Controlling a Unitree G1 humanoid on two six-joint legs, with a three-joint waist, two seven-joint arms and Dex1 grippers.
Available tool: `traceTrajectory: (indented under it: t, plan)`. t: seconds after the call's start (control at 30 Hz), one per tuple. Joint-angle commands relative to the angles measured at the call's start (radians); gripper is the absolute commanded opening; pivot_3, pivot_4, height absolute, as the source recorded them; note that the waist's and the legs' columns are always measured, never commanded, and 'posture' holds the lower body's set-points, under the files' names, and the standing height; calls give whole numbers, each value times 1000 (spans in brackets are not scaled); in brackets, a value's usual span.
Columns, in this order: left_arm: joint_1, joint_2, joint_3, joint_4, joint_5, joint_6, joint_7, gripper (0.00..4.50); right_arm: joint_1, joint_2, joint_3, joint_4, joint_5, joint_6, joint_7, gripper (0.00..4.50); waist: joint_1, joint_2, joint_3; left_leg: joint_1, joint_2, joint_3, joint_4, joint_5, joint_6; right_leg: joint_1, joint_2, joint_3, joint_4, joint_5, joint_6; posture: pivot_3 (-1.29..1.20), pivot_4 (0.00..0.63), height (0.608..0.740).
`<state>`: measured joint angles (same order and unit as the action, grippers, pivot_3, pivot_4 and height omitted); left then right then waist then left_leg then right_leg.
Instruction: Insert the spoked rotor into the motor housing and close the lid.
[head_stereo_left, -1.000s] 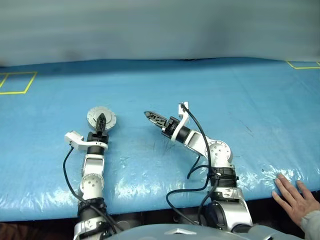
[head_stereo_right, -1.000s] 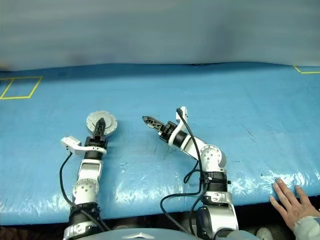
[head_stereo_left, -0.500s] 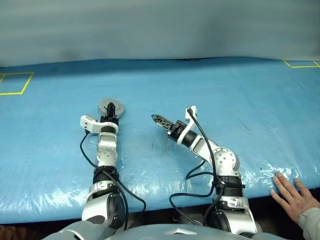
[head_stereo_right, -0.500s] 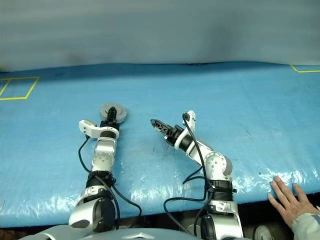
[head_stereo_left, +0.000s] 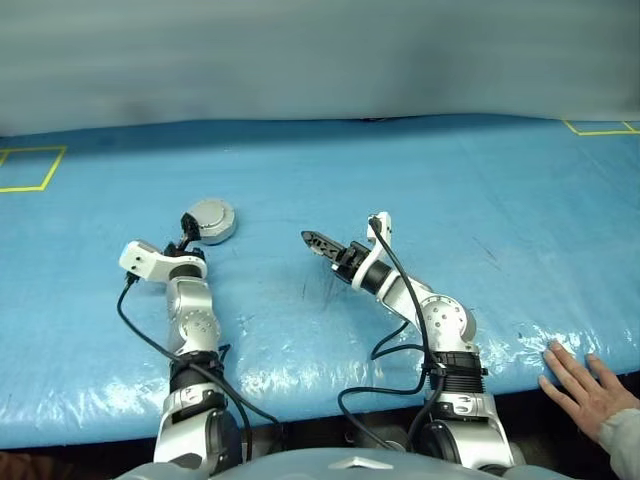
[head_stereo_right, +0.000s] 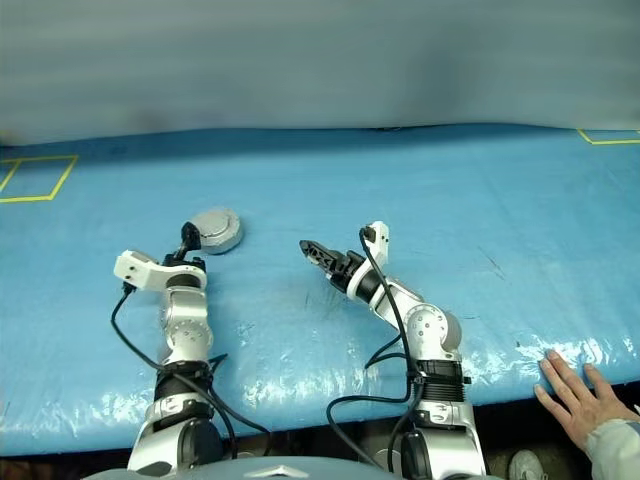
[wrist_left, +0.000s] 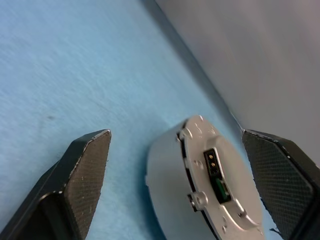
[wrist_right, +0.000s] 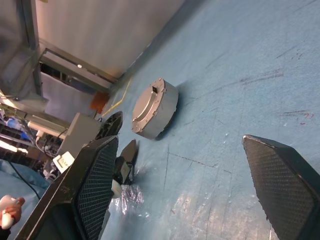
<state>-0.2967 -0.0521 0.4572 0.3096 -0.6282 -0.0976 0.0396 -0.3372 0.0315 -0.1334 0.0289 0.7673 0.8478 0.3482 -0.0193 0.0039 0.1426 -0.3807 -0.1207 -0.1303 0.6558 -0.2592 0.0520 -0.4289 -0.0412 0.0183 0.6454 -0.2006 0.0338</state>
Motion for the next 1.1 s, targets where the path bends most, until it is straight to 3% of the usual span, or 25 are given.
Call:
traceTrajectory:
  t: [0.03,0.13,0.23,0.5,0.57,0.73,0.8,0.83,1.1]
  plan:
    - [65,31,-27,-97,74,0,1,4455,-12,-2,12,-21,-41,-60,-11,4151,4,0,0,0,0,0,0,0,0,0,0,0,0,0,0,0,150,740]
    - [130,62,-73,-164,138,-8,-44,4455,-4,-14,24,-27,-101,-145,-1,4151,10,0,0,0,0,0,0,0,0,0,0,0,0,0,0,0,150,740]
    - [190,86,-146,-247,144,-39,-189,4455,17,-30,32,-33,-177,-331,70,4151,11,0,0,0,0,0,0,0,-1,0,0,-1,0,0,0,0,150,740]
    - [297,200,-372,-387,207,-64,-525,4455,57,-232,120,-12,-346,-525,251,4151,6,0,0,0,0,2,0,0,0,0,0,0,-1,1,0,0,150,740]
    - [306,227,-409,-383,224,-66,-577,4455,65,-278,139,0,-389,-574,287,4151,7,0,0,0,1,1,0,0,-1,0,1,0,-1,1,-1,0,150,740]
    - [300,332,-522,-242,432,-210,-674,4455,79,-396,205,65,-531,-727,361,4151,10,0,0,2,2,2,-1,1,-3,1,2,0,-1,1,-2,0,150,740]
    - [299,349,-549,-223,439,-226,-713,4455,84,-422,215,85,-546,-760,396,4151,10,0,0,2,3,2,-1,1,-3,1,2,0,-1,1,-2,0,150,740]
    - [298,353,-555,-219,437,-227,-728,4500,86,-429,209,89,-539,-766,410,4495,10,0,0,2,2,2,-1,1,-3,1,2,0,-1,1,-2,0,150,740]
    - [279,365,-559,-167,453,-269,-754,4500,74,-437,191,136,-569,-803,389,4495,12,0,0,2,3,2,-1,1,-3,1,2,0,-1,1,-2,0,150,740]
